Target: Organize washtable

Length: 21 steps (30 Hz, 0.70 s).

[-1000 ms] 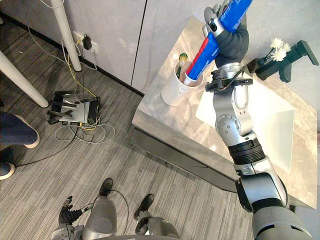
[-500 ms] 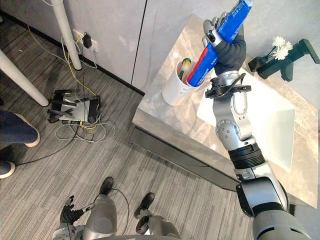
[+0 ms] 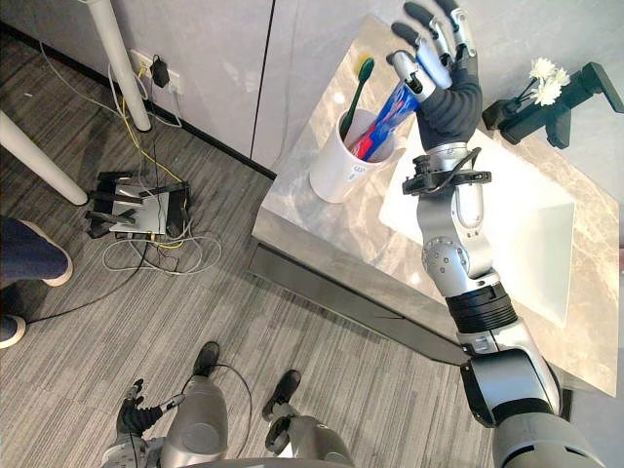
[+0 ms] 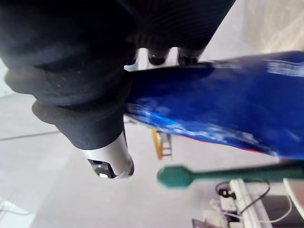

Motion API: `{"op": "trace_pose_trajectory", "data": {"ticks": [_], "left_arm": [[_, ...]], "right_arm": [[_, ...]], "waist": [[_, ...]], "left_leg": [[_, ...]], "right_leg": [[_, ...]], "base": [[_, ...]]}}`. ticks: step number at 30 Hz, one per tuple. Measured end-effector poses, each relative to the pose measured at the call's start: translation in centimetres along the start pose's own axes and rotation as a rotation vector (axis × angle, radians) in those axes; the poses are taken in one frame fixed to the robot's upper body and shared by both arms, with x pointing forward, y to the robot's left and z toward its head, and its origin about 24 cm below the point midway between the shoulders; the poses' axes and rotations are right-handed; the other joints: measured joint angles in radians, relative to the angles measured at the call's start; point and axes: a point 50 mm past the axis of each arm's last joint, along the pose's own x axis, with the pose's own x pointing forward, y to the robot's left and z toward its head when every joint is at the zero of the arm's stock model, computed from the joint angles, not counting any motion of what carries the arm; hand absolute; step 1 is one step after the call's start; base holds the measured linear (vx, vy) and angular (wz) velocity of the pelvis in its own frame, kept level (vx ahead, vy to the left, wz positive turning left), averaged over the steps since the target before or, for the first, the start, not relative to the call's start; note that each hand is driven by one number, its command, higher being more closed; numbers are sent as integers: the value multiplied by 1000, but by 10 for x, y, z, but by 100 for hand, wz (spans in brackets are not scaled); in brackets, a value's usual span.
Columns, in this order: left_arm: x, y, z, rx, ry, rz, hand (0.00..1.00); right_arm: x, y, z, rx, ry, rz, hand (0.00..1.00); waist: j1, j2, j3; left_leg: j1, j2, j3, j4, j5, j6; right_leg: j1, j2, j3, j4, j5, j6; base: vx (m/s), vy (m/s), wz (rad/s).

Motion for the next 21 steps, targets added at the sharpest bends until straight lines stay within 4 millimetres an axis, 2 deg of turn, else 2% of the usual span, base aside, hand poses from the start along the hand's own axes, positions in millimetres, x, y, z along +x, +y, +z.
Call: {"op": "trace_pose_trajectory", "data": {"ticks": [11,15,19,21], "left_arm": [[1,1,1,5,-6,1,0],[1,4,1,13,-8,7,0],[1,6,-1,18,3,10,0],[1,7,-4,20,20,14,0]], "right_arm": [[0,3,-3,30,-8,-8,0],[0,0,1,28,-24,-27,0],[-8,-28,24,7,-113,-145,0],[-28,-54,42,-28,-171,-254,0]], "waist": [[0,-7,2],[-11,-14,3],[-25,-14,3],[-33,-10,0]], "left_leg": [[0,0,0,-1,0,0],[3,-2,-2,-1,1,0],[30,-6,7,-11,1,0],[57,-8,14,-18,0,1]], "right_leg": [[0,0,0,0,0,0],[4,-1,-3,1,0,-1],[24,-2,-3,1,0,-1],[45,-3,-1,1,0,-1]], "base": [[0,0,0],[0,0,3],[0,0,0],[0,0,0]]}}
